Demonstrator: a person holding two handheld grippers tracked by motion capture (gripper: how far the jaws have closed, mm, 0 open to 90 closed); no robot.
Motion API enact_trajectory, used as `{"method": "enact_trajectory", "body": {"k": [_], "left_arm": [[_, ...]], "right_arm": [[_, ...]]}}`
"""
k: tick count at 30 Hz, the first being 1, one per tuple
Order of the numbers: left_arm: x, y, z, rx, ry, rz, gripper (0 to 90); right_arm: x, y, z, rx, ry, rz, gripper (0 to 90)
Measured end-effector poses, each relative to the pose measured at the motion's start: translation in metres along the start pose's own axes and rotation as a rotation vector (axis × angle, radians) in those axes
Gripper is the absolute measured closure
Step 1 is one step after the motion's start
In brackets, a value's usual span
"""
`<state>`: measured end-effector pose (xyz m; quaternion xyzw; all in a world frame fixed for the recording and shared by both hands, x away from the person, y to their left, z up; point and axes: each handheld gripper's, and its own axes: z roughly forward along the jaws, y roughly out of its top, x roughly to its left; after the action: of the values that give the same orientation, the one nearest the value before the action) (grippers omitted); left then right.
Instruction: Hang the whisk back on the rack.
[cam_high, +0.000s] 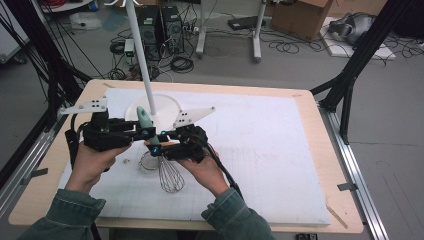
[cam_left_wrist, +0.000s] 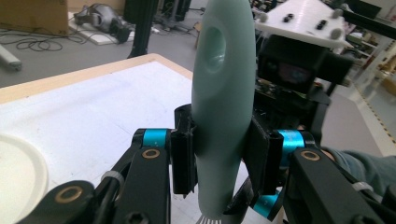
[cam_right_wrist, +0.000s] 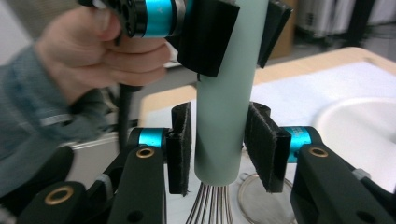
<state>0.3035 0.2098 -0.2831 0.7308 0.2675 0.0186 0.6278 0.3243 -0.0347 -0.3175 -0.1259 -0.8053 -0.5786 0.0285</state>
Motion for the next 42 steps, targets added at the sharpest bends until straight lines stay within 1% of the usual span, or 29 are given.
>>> {"method": "enact_trajectory", "body": {"k": [1, 3, 5, 6, 7, 8, 9, 11, 13, 15, 16, 17, 19, 21, 23, 25, 26, 27, 28, 29, 31, 32, 33, 35, 37, 38, 41, 42], "left_arm": [[0.000, 0.001, -0.001, -0.001, -0.012, 0.005, 66.1], [0.000, 0.003, -0.002, 0.001, -0.035, 0.018, 66.1], [-0.001, 0.004, -0.003, 0.000, -0.055, 0.022, 66.1], [-0.001, 0.005, -0.003, 0.000, -0.066, 0.024, 66.1], [-0.001, 0.006, -0.003, 0.001, -0.069, 0.030, 66.1], [-0.002, 0.006, -0.003, 0.003, -0.069, 0.035, 66.0], [-0.002, 0.006, -0.003, 0.009, -0.065, 0.040, 66.0], [-0.002, 0.006, -0.003, 0.013, -0.064, 0.040, 66.0], [-0.002, 0.005, -0.003, 0.005, -0.050, 0.042, 65.8], [-0.001, 0.005, -0.003, 0.000, -0.028, 0.046, 65.5], [-0.002, 0.005, -0.003, 0.001, -0.021, 0.047, 65.4], [-0.002, 0.004, -0.003, -0.002, 0.000, 0.045, 65.1], [-0.002, 0.004, -0.002, -0.011, 0.029, 0.040, 64.3], [-0.002, 0.003, -0.001, -0.008, 0.064, 0.038, 59.8], [-0.002, 0.002, 0.000, -0.005, 0.071, 0.033, 58.3], [-0.003, 0.001, 0.001, -0.007, 0.078, 0.035, 58.2], [-0.003, 0.001, 0.001, -0.009, 0.069, 0.038, 62.9], [-0.004, 0.002, 0.001, -0.009, 0.074, 0.040, 65.5], [-0.004, 0.002, 0.001, -0.002, 0.074, 0.046, 66.0], [-0.004, 0.003, 0.000, 0.007, 0.068, 0.053, 66.1], [-0.005, 0.004, 0.000, 0.029, 0.042, 0.064, 66.3], [-0.005, 0.005, 0.000, 0.035, 0.034, 0.071, 66.3], [-0.004, 0.006, -0.002, 0.034, 0.008, 0.073, 66.3], [-0.003, 0.007, -0.004, 0.027, -0.019, 0.069, 66.3], [-0.001, 0.008, -0.007, 0.023, -0.052, 0.078, 66.3], [0.000, 0.009, -0.008, 0.024, -0.063, 0.079, 66.4], [0.002, 0.009, -0.010, 0.016, -0.103, 0.075, 66.4], [0.002, 0.009, -0.010, 0.016, -0.103, 0.077, 66.4]], "right_arm": [[-0.002, 0.000, 0.000, -0.005, 0.024, 0.002, 58.3], [-0.010, -0.001, 0.000, -0.022, 0.106, 0.028, 57.7], [-0.015, -0.003, 0.000, -0.039, 0.155, 0.049, 57.8], [-0.017, -0.003, 0.001, -0.046, 0.192, 0.061, 58.9], [-0.018, -0.004, 0.003, -0.051, 0.219, 0.072, 61.3], [-0.019, -0.004, 0.004, -0.055, 0.232, 0.066, 65.9], [-0.019, -0.004, 0.005, -0.052, 0.252, 0.068, 67.3], [-0.018, -0.004, 0.007, -0.047, 0.239, 0.056, 68.4], [-0.015, -0.004, 0.007, -0.040, 0.219, 0.053, 68.8], [-0.012, -0.003, 0.006, -0.041, 0.169, 0.047, 68.9], [-0.010, -0.002, 0.006, -0.041, 0.134, 0.034, 69.0], [-0.010, -0.002, 0.006, -0.039, 0.121, 0.031, 69.0], [-0.007, -0.001, 0.006, -0.034, 0.069, 0.037, 69.0], [-0.004, 0.000, 0.007, -0.035, 0.021, 0.036, 69.1], [-0.001, 0.001, 0.007, -0.039, -0.024, 0.025, 69.0], [0.001, 0.003, 0.008, -0.035, -0.053, 0.011, 69.0], [0.003, 0.004, 0.009, -0.029, -0.071, 0.003, 69.0], [0.004, 0.005, 0.009, -0.027, -0.083, -0.003, 68.9], [0.004, 0.005, 0.010, -0.025, -0.084, -0.002, 68.8], [0.002, 0.005, 0.010, -0.028, -0.064, -0.002, 68.5], [0.002, 0.004, 0.010, -0.020, -0.042, -0.004, 66.9], [0.001, 0.004, 0.010, -0.019, -0.016, -0.012, 61.9], [0.000, 0.004, 0.011, -0.017, 0.000, -0.006, 60.4], [0.000, 0.003, 0.011, -0.012, 0.038, -0.012, 60.3], [-0.001, 0.002, 0.012, -0.010, 0.067, -0.012, 60.5], [-0.002, 0.001, 0.012, -0.011, 0.089, -0.011, 60.9], [-0.002, 0.001, 0.013, -0.013, 0.120, -0.007, 61.5], [-0.003, 0.001, 0.015, -0.026, 0.131, -0.010, 63.6]]}}
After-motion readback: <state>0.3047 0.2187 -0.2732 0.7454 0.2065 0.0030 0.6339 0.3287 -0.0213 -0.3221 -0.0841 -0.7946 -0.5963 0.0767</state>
